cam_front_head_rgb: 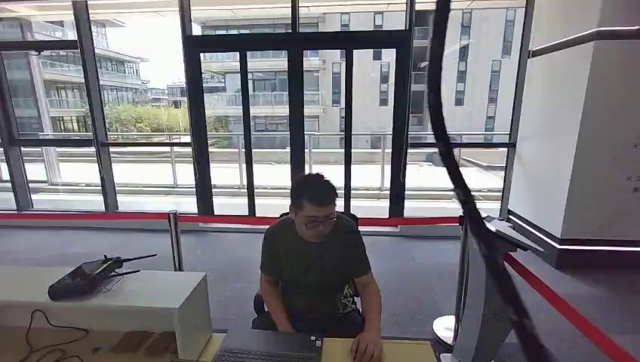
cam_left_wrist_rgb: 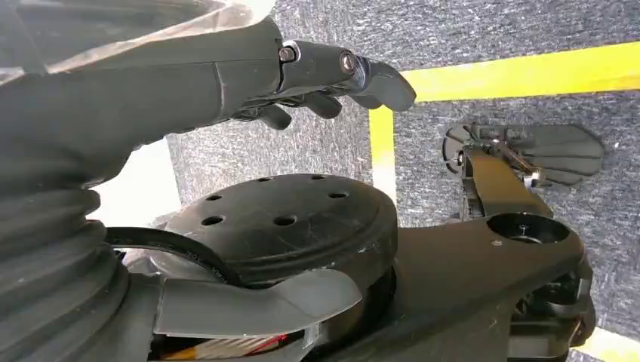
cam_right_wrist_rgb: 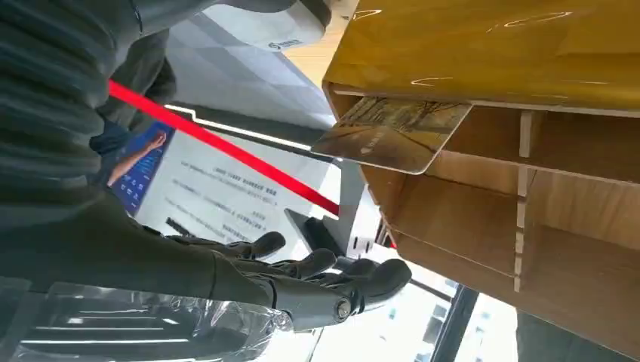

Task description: Pass the card to the sensor for recognition and then transmit it.

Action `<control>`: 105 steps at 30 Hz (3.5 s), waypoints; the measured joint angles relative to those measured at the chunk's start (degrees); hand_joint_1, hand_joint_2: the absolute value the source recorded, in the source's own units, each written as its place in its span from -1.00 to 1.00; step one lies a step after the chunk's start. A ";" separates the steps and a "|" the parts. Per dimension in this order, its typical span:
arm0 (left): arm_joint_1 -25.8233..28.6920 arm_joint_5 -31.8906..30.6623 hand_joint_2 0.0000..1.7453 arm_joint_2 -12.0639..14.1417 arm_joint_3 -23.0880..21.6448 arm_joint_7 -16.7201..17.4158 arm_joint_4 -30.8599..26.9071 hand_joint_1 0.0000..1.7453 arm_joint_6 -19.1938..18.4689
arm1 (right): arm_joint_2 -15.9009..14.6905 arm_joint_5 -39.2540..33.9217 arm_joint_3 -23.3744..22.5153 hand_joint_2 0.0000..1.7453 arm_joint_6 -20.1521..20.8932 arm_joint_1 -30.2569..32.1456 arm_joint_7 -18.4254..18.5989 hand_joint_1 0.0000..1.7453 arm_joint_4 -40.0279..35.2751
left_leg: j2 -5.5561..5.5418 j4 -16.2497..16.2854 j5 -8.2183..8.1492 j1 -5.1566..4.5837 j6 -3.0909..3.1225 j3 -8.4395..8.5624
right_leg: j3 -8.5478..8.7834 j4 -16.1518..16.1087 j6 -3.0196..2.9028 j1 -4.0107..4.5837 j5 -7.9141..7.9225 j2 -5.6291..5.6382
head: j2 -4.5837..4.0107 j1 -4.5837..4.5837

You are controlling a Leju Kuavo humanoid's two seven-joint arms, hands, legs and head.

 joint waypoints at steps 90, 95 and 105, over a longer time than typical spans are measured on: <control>0.00 1.03 1.00 -0.74 0.00 0.15 0.00 -1.00 3.04 | 2.27 3.94 -1.00 1.00 2.82 -2.85 1.84 1.00 7.08 | 0.01 0.00 0.00 0.01 0.00 0.01 | -0.03 0.00 -0.01 0.01 0.00 0.00 | 0.00 0.00; -0.01 1.03 1.00 -0.74 0.00 0.31 0.00 -1.00 3.45 | 2.25 3.61 -1.05 1.00 2.29 -2.62 1.35 1.00 7.15 | 0.03 0.00 0.00 0.01 0.00 0.01 | -0.03 0.00 -0.01 0.01 0.00 0.01 | 0.00 0.00; -0.17 1.66 1.00 -1.44 0.02 0.94 -0.02 -1.00 6.54 | 2.82 3.28 -1.60 1.00 0.72 -2.47 -0.90 1.00 7.72 | 0.03 0.00 0.00 0.01 0.00 0.02 | -0.01 0.01 0.00 0.01 0.00 0.01 | 0.00 0.00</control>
